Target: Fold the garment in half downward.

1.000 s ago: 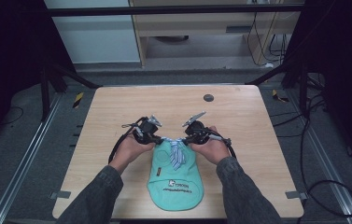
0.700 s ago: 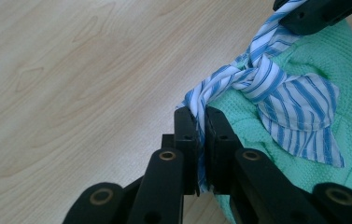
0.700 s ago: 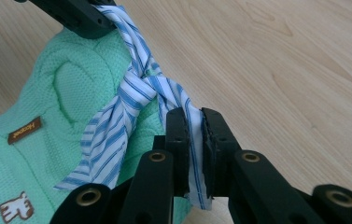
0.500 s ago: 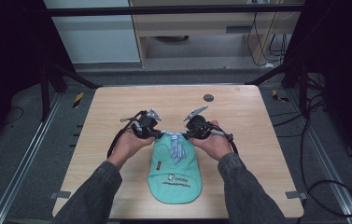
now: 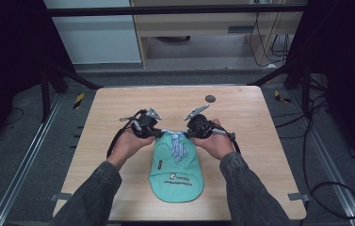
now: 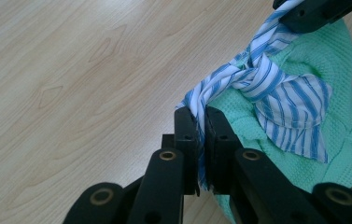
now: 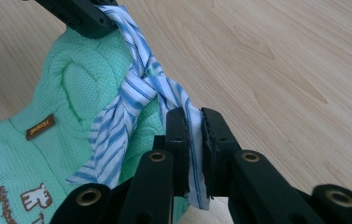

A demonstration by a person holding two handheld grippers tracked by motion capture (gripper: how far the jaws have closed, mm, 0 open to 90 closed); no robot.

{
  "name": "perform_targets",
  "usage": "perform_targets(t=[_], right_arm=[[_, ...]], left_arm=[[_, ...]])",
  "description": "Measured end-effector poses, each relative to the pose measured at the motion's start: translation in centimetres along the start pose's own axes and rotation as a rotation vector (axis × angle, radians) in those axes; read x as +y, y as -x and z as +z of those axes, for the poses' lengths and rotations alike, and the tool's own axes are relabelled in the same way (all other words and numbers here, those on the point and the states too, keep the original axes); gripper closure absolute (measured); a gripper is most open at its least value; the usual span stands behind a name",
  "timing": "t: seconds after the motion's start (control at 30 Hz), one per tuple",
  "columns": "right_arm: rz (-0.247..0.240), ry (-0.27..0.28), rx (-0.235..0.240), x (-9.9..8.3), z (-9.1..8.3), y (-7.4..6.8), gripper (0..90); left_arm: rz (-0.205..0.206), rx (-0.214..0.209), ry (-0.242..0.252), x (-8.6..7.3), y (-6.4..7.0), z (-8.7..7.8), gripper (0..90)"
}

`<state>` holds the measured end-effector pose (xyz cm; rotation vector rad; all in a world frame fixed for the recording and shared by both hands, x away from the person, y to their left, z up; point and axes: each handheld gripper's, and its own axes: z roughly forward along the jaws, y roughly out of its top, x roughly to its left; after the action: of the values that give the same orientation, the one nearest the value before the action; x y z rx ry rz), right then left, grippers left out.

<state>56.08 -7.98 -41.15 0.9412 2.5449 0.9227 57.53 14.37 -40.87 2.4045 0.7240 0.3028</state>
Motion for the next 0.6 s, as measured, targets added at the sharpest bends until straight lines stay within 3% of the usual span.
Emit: perform_targets(t=[0.6], right_arm=[[-0.052, -0.009, -0.021, 0.44, -0.68, 0.07, 82.2]], left_arm=[[0.036, -0.001, -0.014, 0.83, 0.14, -0.49, 85.1]])
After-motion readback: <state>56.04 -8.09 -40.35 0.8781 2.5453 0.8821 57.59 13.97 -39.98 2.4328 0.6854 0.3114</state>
